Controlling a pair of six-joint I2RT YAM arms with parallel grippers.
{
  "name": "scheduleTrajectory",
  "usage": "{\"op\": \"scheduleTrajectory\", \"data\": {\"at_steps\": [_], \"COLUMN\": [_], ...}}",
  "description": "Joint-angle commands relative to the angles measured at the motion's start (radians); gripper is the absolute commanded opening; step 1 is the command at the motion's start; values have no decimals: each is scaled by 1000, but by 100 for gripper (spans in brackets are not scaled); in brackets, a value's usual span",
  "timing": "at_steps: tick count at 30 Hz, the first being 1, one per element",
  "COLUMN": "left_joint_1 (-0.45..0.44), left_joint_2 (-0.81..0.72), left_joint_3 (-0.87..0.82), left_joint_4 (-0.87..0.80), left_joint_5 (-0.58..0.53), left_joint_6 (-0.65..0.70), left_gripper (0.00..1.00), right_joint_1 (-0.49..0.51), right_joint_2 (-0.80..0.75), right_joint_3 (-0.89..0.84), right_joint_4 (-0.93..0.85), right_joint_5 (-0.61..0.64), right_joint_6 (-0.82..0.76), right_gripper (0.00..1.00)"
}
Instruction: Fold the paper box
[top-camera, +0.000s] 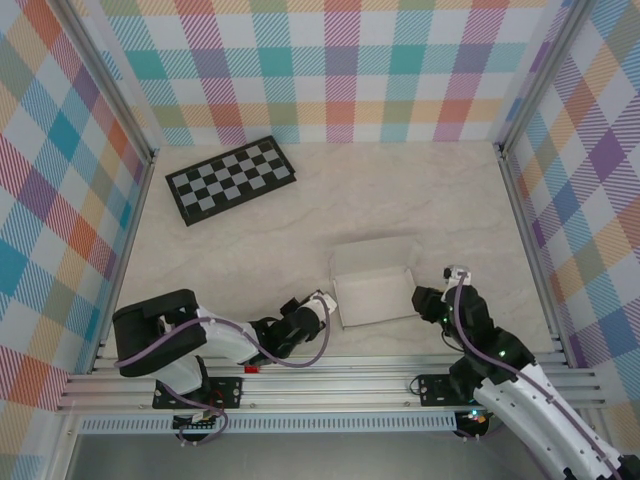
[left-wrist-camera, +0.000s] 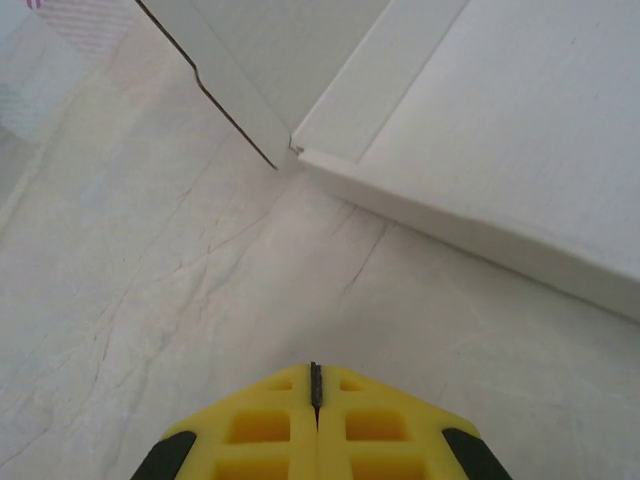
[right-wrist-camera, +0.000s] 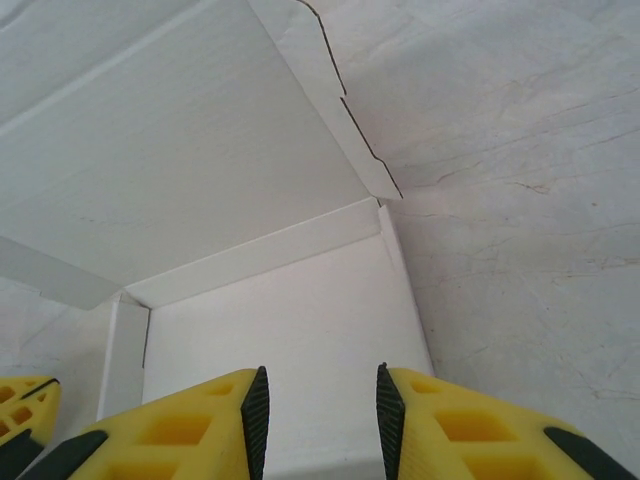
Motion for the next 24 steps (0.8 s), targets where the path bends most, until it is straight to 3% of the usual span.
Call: {"op": "scheduleTrajectory", "data": {"at_steps": [1,5,9,10,14,16,18,20,24], "left_joint_1": [-6,-1,91,122,220,278,320,329,348], "left_joint_2": [23,-59,-332,-411,-647,-634,-550,-426,-235], "left_joint_3": [-3,11,77,98,269,416,569,706,907], "left_joint_4": [16,-39,-327,-406,-729,-898,-1057,-1201,-1313], "left_joint_5": [-41,-43,143,196,384,547,680,754,880], "left_joint_6": [10,6,-87,-116,-168,-148,-84,17,167], "left_gripper": [0,0,0,6,46,59,61,63,69], "right_joint_1": [3,3,2,2,-1,-5,-9,-14,-55], "right_joint_2": [-5,107,254,284,406,471,535,600,640], "right_joint_3": [81,209,329,355,469,536,602,671,718], "right_joint_4": [-124,-164,-162,-153,-139,-135,-135,-162,-175], "right_joint_5": [38,109,150,154,156,109,40,38,19], "right_joint_6": [11,-76,-198,-235,-381,-485,-585,-628,-641], "right_gripper": [36,37,40,41,46,47,48,48,49]}}
